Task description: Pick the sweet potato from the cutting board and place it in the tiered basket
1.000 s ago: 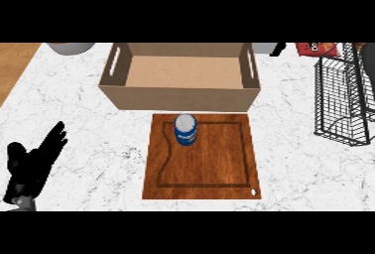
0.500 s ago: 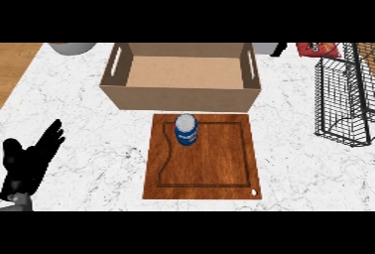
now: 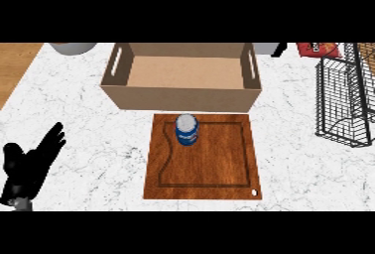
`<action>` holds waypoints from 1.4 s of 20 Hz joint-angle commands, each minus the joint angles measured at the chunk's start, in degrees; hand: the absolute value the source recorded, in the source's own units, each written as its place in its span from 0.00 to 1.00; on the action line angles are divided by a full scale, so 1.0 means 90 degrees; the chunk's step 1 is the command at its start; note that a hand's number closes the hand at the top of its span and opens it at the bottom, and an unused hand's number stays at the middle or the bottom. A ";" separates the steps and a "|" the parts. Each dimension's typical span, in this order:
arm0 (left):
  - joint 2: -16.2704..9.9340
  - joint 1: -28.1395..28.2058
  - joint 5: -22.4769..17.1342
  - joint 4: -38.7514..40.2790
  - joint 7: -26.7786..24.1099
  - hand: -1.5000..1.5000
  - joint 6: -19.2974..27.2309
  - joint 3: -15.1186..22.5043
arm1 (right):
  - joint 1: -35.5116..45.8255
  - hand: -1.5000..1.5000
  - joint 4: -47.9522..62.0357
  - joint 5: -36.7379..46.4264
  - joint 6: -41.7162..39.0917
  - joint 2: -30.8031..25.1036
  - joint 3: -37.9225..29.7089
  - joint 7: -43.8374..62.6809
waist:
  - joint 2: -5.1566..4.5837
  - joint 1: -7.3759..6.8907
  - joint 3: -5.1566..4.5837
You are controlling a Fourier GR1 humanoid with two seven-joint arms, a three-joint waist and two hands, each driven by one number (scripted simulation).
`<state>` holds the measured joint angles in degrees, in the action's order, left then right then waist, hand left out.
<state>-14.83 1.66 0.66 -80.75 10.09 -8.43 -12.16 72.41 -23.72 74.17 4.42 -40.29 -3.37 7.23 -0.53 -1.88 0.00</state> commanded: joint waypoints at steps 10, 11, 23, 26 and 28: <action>0.0114 -0.0107 0.0104 -0.0187 0.0163 0.50 0.0119 0.0097 | 0.0069 0.00 0.1249 -0.0436 -0.0944 -0.0064 -0.0778 0.1625 | -0.0015 -0.0034 0.0009; 0.0158 0.0153 0.0132 -0.0262 0.0080 0.50 0.0150 0.0085 | 0.0127 0.00 0.1168 -0.0439 -0.1169 -0.0286 -0.0752 0.1298 | 0.0004 -0.0004 0.0006; -0.0085 -0.0054 -0.0036 0.0080 0.0013 0.50 -0.0024 -0.0199 | 0.0335 0.00 0.0378 -0.1592 0.0177 -0.0747 -0.2026 0.1494 | 0.0051 0.0143 0.0005; 0.0033 0.0145 0.0122 0.0317 -0.0387 0.50 0.0127 -0.0202 | 0.0201 0.00 0.0340 -0.2030 -0.0005 -0.1090 -0.2505 0.1820 | 0.0097 0.0290 0.0000; -0.0042 0.0138 -0.0057 -0.0149 0.0240 0.50 -0.0002 -0.0183 | 0.0111 0.00 0.0262 -0.2408 -0.0086 -0.1265 -0.2862 0.1743 | 0.0118 0.0283 0.0010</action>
<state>-15.24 2.14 0.62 -79.79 9.45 -8.50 -13.82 74.98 -20.27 57.52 4.28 -48.71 -24.05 22.33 0.14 -0.13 0.02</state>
